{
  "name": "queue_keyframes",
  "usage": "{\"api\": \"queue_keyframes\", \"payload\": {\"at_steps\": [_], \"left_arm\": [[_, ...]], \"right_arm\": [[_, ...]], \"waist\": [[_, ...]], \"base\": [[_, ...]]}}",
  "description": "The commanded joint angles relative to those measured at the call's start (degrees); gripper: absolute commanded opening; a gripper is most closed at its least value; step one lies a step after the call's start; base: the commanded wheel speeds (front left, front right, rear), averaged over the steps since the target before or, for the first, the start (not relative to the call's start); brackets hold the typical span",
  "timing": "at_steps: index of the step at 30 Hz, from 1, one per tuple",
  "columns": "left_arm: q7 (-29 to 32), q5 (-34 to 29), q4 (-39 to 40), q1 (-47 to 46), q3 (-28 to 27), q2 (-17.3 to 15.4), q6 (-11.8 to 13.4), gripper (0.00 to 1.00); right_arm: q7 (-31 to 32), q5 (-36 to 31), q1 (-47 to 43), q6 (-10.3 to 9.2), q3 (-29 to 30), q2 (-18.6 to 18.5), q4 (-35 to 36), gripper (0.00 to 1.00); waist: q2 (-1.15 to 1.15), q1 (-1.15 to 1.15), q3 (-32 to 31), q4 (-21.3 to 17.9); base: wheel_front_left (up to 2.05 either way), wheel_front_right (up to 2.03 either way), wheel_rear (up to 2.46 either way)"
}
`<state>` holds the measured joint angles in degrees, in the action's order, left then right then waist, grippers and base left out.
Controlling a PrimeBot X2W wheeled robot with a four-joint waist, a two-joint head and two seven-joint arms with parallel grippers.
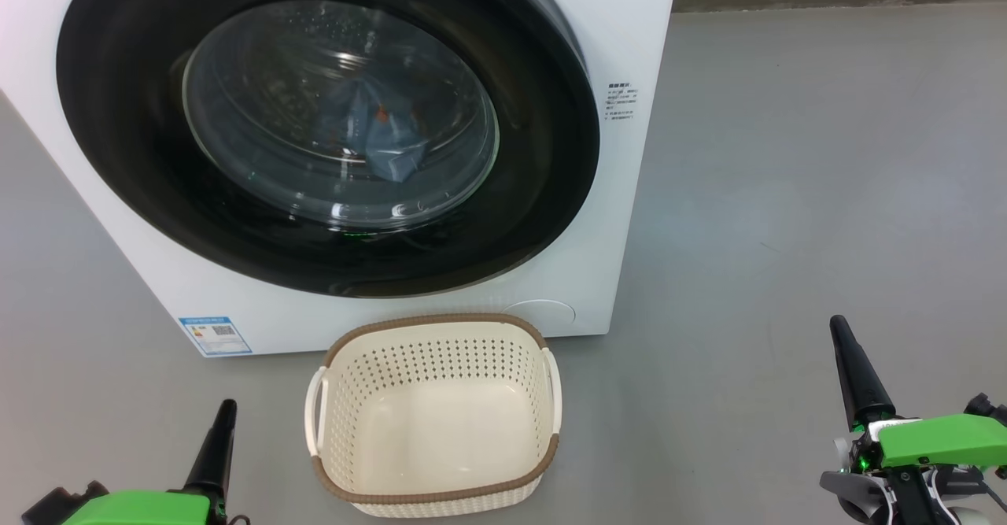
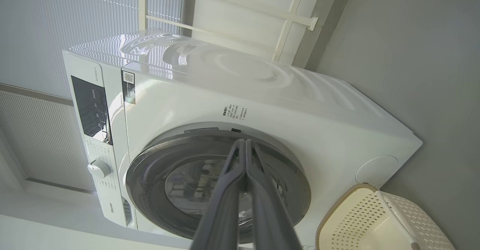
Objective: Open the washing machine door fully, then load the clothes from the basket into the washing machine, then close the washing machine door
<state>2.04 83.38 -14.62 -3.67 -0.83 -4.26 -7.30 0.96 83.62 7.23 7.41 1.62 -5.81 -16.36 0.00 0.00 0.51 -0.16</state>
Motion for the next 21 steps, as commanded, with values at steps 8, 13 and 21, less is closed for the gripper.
{"api": "queue_keyframes", "payload": {"at_steps": [8,13,21], "left_arm": [[1.4,4.5,0.9,-2.6,-2.9,-0.2,0.1,0.00],[2.2,7.0,0.7,-2.7,-3.5,0.0,0.1,0.00],[3.3,10.0,0.6,-2.8,-4.2,0.3,0.1,0.00]], "right_arm": [[1.5,4.9,-0.4,0.09,0.5,0.1,1.9,0.00],[2.3,7.6,-0.5,0.08,1.2,0.4,2.0,0.00],[3.3,10.9,-0.8,0.08,2.1,0.8,2.1,0.00]], "waist": [[0.00,0.00,-0.2,0.1],[0.00,0.00,-0.3,0.1],[0.00,0.00,-0.5,0.2]], "base": [[0.00,0.00,0.00],[0.00,0.00,0.00],[0.00,0.00,0.00]]}}
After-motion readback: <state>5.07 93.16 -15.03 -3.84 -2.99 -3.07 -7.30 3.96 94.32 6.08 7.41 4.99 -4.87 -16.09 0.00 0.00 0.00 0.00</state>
